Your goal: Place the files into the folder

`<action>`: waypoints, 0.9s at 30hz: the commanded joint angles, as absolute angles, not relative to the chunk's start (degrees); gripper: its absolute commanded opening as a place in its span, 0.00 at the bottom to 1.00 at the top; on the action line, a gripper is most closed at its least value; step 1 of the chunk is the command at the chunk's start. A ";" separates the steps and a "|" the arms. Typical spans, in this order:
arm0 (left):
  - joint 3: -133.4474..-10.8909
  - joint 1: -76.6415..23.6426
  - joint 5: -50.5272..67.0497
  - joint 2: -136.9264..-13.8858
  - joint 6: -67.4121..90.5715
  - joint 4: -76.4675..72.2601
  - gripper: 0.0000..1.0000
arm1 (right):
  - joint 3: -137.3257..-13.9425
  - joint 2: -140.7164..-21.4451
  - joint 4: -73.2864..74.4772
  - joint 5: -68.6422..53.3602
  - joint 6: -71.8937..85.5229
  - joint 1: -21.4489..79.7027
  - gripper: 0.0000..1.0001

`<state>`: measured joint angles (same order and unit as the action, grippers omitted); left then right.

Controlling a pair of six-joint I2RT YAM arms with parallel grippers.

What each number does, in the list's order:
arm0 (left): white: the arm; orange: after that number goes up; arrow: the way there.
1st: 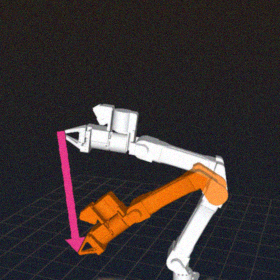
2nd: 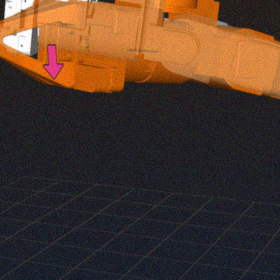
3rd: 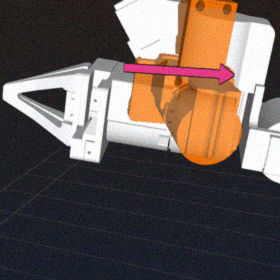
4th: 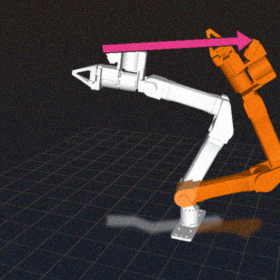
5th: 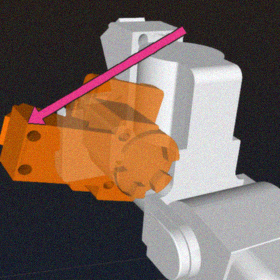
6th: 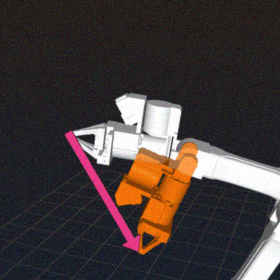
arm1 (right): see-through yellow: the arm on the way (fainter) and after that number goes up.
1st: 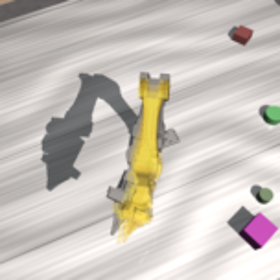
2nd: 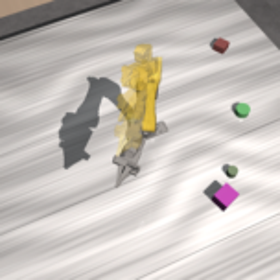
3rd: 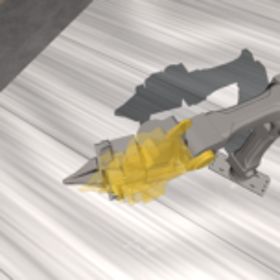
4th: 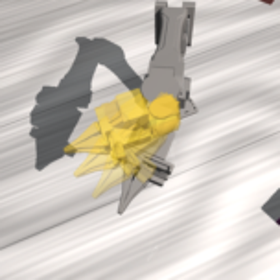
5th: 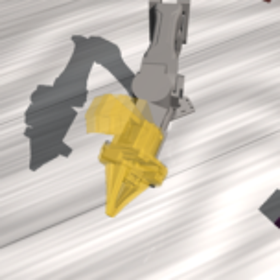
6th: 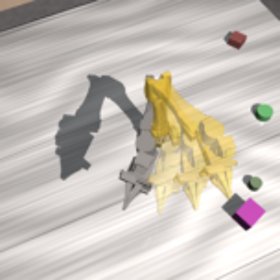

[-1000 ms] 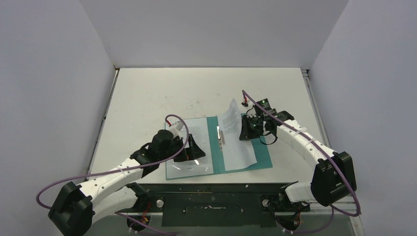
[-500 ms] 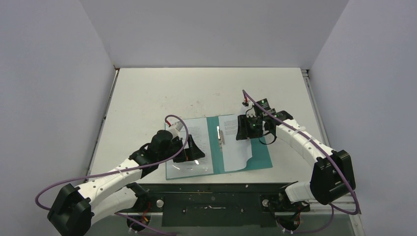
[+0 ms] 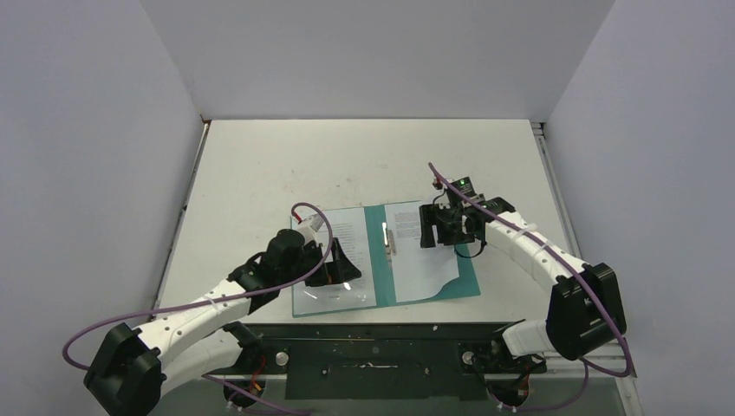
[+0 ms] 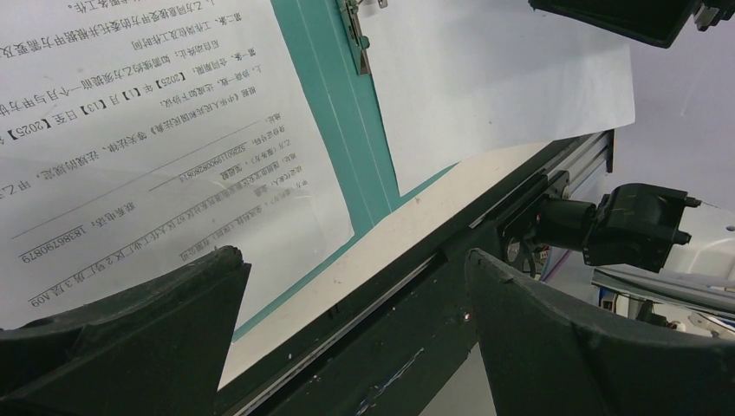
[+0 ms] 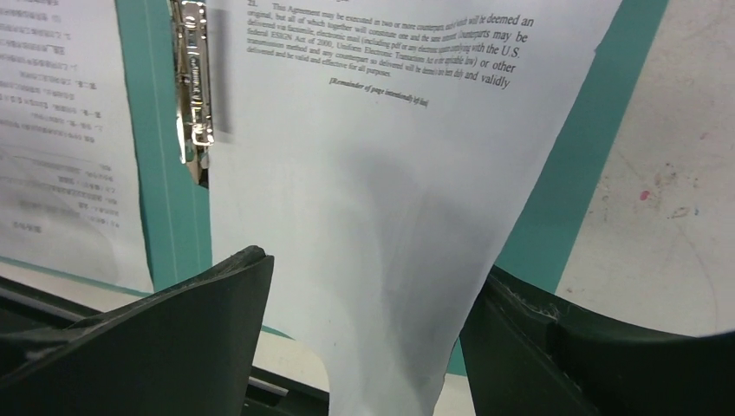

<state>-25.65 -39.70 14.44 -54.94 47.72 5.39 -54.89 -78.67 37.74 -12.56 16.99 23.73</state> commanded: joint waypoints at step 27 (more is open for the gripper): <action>-28.39 -39.90 12.86 -55.66 47.14 7.04 0.97 | -53.55 -77.77 35.07 10.42 23.01 24.49 0.88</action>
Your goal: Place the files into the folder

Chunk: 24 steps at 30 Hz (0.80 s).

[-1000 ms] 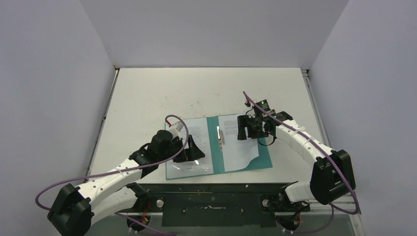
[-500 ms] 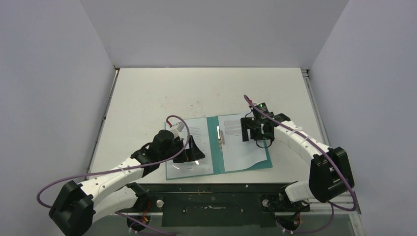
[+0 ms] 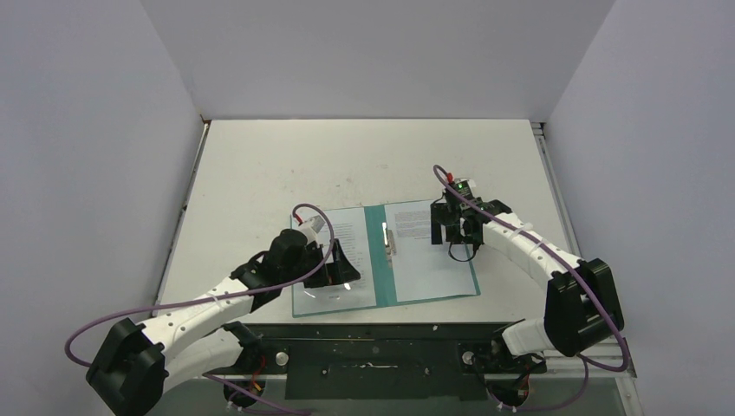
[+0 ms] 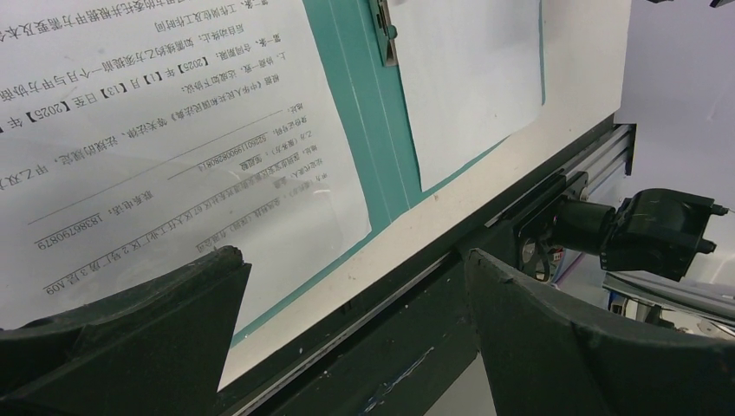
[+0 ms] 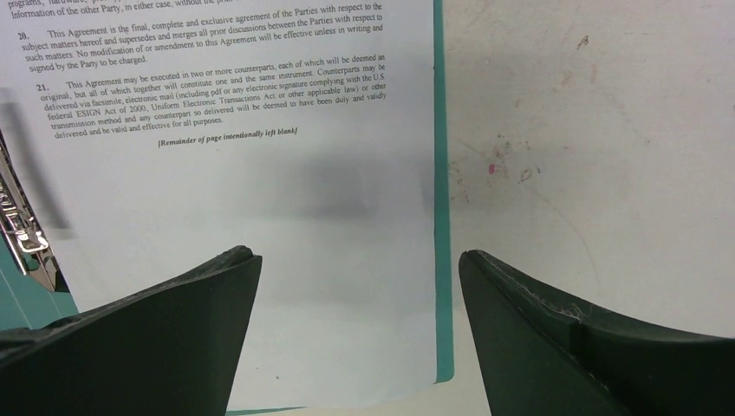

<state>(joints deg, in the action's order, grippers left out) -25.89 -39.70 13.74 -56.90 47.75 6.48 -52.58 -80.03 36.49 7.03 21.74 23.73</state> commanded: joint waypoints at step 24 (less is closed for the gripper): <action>-27.59 -41.40 0.47 -57.99 47.33 12.83 0.90 | -62.06 -87.78 23.07 0.49 29.96 39.69 0.36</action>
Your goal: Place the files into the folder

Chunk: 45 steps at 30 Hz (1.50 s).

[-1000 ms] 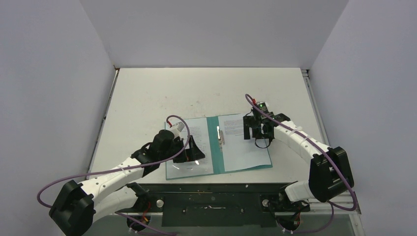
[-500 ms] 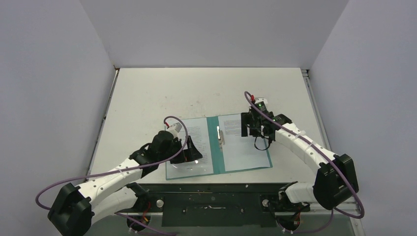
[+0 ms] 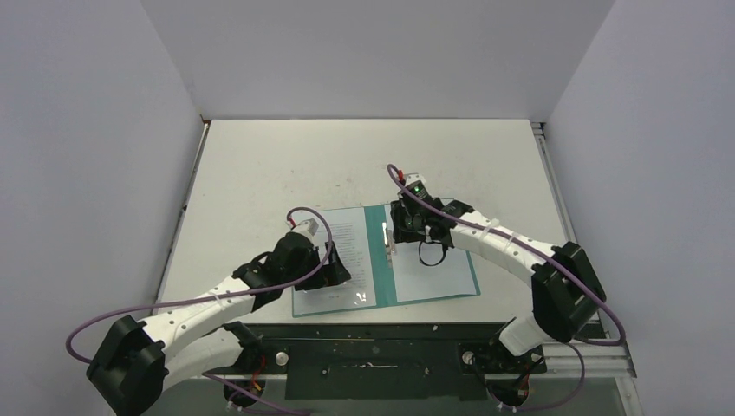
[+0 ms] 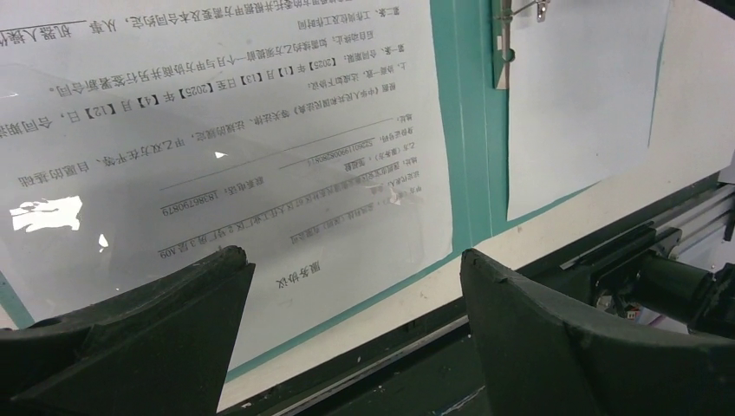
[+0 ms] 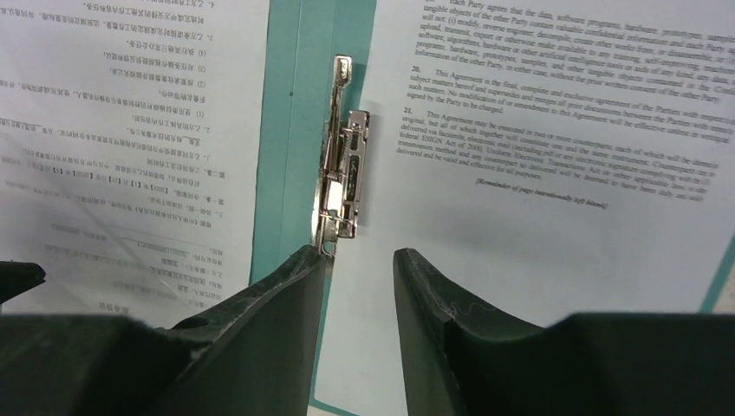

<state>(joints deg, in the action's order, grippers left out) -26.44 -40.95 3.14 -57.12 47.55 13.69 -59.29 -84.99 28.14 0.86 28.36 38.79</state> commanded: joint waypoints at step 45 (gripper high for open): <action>-26.63 -45.44 -1.40 -64.99 49.84 8.71 0.79 | -58.89 -97.89 15.38 2.37 31.58 40.35 0.18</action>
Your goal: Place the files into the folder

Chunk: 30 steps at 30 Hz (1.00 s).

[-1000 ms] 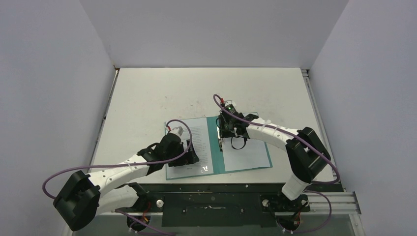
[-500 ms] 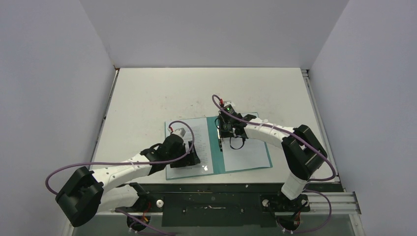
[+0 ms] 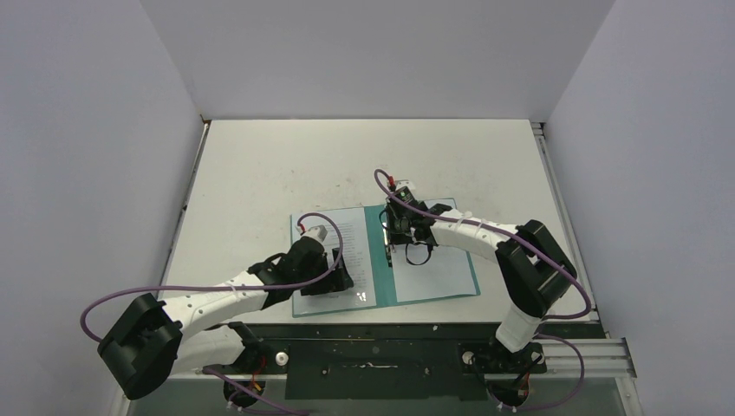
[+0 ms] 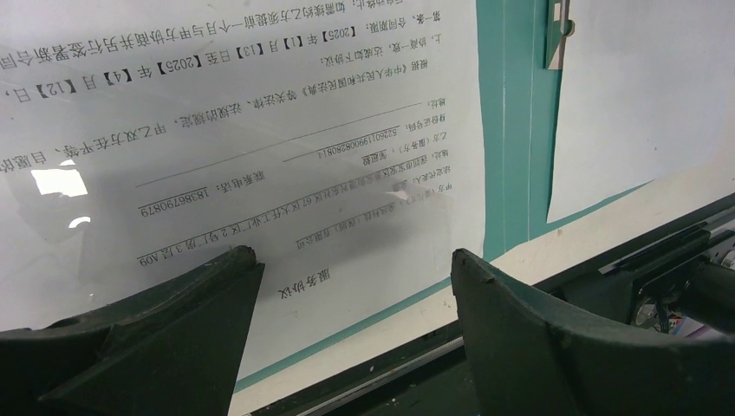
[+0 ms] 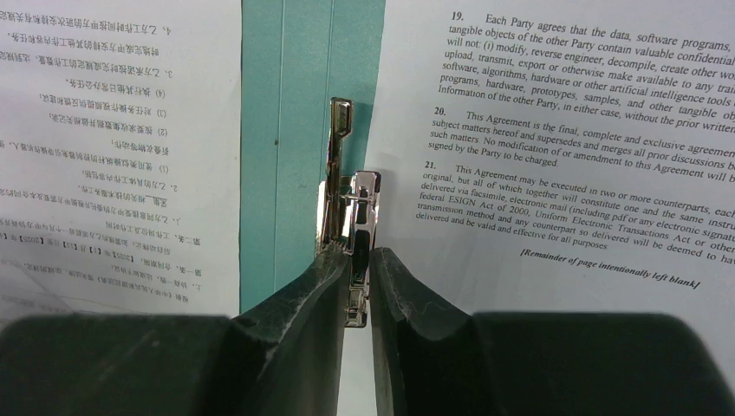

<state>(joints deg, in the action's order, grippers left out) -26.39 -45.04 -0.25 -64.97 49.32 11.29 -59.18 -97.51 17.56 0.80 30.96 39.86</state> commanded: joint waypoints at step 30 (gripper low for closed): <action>-24.64 -45.53 -2.24 -67.89 53.31 4.35 0.79 | -55.72 -95.26 14.65 0.44 33.12 42.28 0.10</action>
<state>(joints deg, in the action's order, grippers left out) -25.39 -45.30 -1.32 -66.85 52.34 6.42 -57.10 -97.03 14.39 1.34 32.23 40.73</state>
